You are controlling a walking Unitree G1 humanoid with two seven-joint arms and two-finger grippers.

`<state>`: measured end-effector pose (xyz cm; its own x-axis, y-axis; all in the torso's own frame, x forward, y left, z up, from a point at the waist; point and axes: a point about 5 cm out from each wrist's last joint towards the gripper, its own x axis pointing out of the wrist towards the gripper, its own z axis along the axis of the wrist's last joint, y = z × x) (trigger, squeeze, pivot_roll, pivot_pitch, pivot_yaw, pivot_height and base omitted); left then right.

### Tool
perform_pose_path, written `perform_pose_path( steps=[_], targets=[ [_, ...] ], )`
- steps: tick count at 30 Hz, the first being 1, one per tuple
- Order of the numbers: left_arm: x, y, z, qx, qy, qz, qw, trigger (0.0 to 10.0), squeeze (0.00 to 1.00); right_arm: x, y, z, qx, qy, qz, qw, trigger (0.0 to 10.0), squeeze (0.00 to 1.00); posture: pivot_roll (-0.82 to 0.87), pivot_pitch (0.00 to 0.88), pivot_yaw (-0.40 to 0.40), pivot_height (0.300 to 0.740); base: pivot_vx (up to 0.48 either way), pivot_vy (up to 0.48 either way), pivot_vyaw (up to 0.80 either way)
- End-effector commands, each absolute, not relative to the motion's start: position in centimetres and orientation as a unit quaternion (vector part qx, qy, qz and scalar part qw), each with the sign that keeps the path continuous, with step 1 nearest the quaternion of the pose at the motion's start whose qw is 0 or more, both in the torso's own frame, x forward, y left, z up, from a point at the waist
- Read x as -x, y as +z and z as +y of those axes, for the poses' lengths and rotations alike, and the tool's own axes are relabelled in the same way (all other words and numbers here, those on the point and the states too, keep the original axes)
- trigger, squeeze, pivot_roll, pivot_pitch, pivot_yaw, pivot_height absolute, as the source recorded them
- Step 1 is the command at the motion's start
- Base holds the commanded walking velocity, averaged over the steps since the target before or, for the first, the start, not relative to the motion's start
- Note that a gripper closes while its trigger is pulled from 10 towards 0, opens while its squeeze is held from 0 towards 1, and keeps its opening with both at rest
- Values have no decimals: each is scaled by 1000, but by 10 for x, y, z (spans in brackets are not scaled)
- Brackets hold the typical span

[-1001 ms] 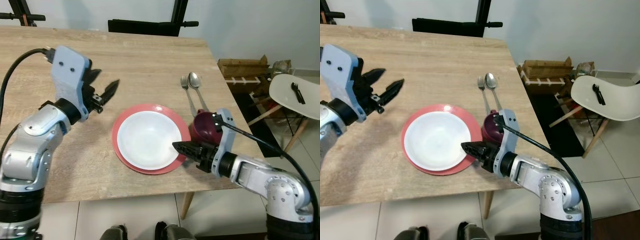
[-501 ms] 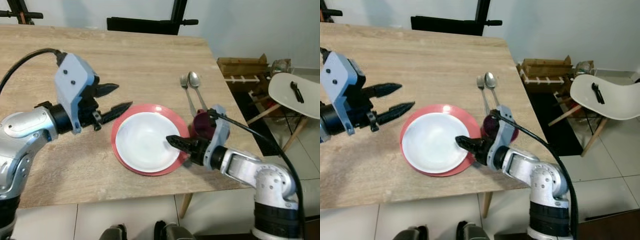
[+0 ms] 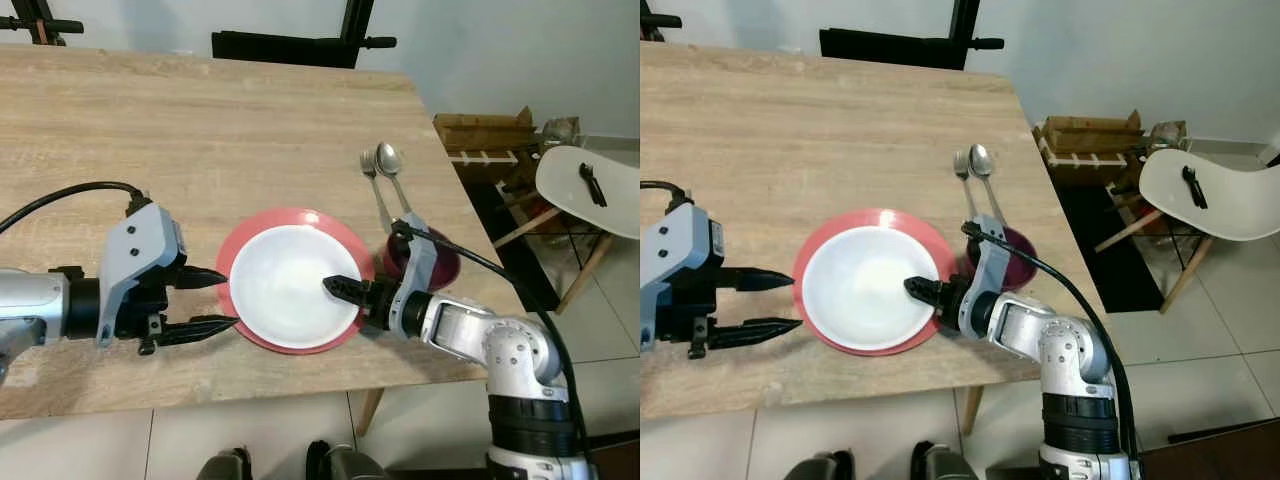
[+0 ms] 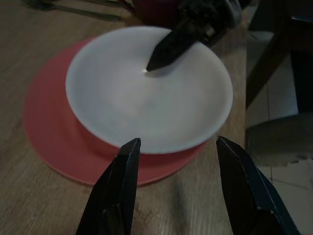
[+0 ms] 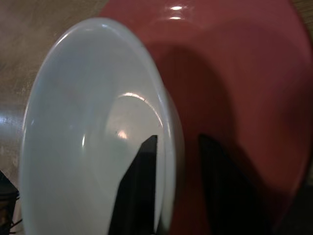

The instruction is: Setting the table

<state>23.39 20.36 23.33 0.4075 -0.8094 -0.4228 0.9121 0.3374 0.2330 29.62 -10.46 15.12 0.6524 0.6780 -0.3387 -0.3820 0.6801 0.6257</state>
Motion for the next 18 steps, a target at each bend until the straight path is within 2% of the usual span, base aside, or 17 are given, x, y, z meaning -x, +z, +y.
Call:
perform_pose_path(
  steps=[1,6,13,14,15,17,18],
  targets=[
    [-230,234,205,-227,-543,116,800,10000,0,-297,145,-109,-266,287,295,872,0,0,71,110,-77,740,0,0,0],
    [-228,235,207,-230,-540,114,802,10000,0,-301,146,-108,-297,283,283,867,0,0,71,108,-79,740,0,0,0],
    [-233,236,209,-231,-505,86,827,10000,0,-307,164,-111,-331,277,224,874,0,0,70,105,-80,740,0,0,0],
    [-238,238,210,-229,-485,73,841,10000,0,-308,171,-111,-334,280,200,878,0,0,65,103,-73,740,0,0,0],
    [-238,238,210,-229,-485,73,841,10000,0,-308,171,-111,-334,280,200,878,0,0,65,103,-73,740,0,0,0],
    [-249,245,211,-211,-427,35,878,10000,0,-310,190,-113,-327,277,128,894,0,0,60,102,-68,740,0,0,0],
    [-253,248,212,-199,-398,16,895,10000,0,-308,199,-114,-323,276,96,900,3882,0,58,102,-66,740,0,0,0]
  ],
)
